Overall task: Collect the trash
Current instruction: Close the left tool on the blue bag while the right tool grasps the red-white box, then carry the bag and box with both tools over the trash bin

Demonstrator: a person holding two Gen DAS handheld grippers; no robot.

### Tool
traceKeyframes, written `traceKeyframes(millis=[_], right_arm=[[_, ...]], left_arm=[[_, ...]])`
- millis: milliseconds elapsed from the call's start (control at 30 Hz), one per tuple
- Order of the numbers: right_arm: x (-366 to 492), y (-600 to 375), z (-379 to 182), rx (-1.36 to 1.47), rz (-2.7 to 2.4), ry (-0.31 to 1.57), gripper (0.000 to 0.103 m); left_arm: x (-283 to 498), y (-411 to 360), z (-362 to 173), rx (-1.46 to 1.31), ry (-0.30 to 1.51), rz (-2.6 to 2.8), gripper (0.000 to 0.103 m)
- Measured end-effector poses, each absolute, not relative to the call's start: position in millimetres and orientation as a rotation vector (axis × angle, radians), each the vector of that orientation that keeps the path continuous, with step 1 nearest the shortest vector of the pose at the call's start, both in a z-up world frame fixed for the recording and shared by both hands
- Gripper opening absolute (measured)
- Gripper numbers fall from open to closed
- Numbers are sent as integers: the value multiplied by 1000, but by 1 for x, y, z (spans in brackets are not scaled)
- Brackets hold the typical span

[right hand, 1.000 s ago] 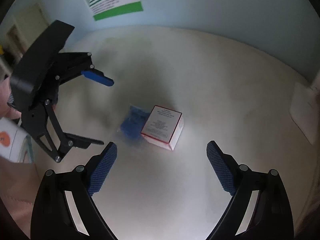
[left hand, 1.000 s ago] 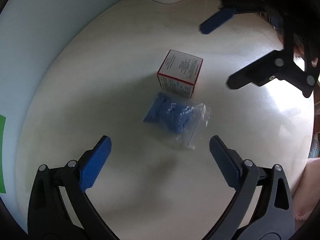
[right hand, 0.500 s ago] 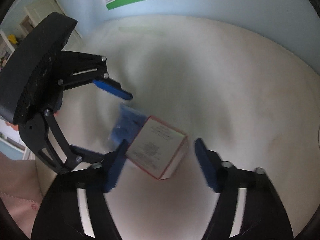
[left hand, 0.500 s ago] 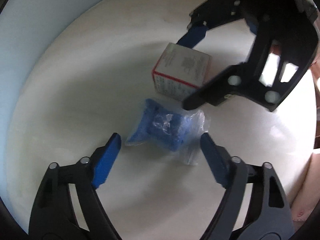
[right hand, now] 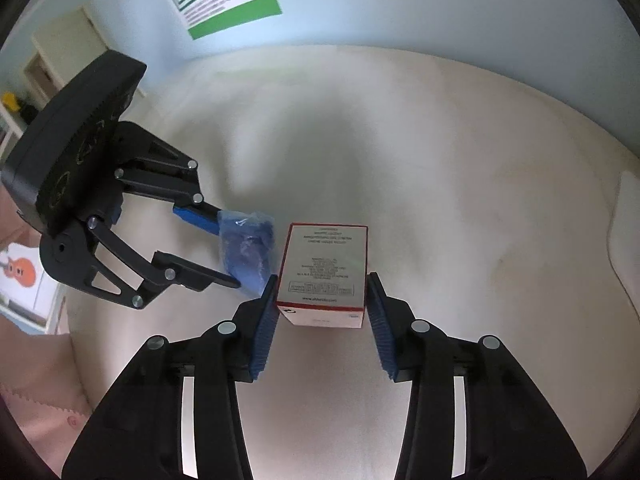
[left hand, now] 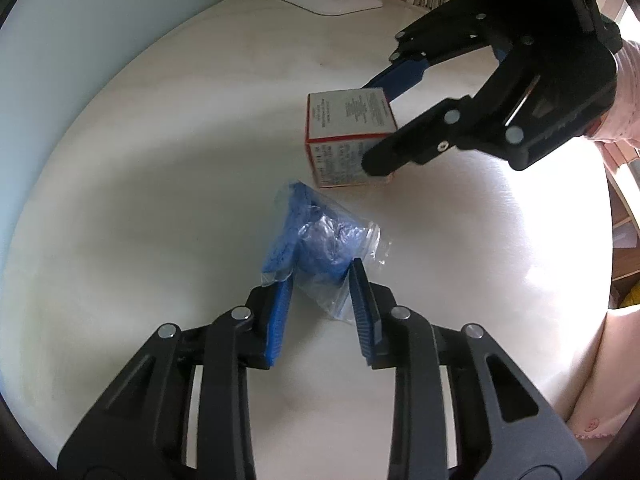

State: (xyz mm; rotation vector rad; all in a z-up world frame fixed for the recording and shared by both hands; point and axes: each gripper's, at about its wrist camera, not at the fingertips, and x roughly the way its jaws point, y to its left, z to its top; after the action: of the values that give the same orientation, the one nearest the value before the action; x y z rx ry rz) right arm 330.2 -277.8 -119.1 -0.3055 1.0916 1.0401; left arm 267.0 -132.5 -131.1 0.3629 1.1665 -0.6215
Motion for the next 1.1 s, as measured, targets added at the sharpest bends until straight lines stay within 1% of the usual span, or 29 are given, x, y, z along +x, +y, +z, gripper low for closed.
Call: traceKeyframes(millis=[300,767,867,900,1100], right_arm=[[324,-306,-109,-292,983,1072,43],[259,-307,-89,-241,821,1031,43],[240,-310,-85,-214,761,1017,43],[231,-314,-84,-202,739,1012,43],[183,-347,-84,-113,603,1001,43]], left_arm=[[248,-119,-120,405,1135,-603,26],[218,-112,-93,521,1052,-611,26],[211,-116,-88,544,1026,-639,26],[197,-135,-82,552,1015,-657,26],[162,-168,-69,616,953,-761,26]])
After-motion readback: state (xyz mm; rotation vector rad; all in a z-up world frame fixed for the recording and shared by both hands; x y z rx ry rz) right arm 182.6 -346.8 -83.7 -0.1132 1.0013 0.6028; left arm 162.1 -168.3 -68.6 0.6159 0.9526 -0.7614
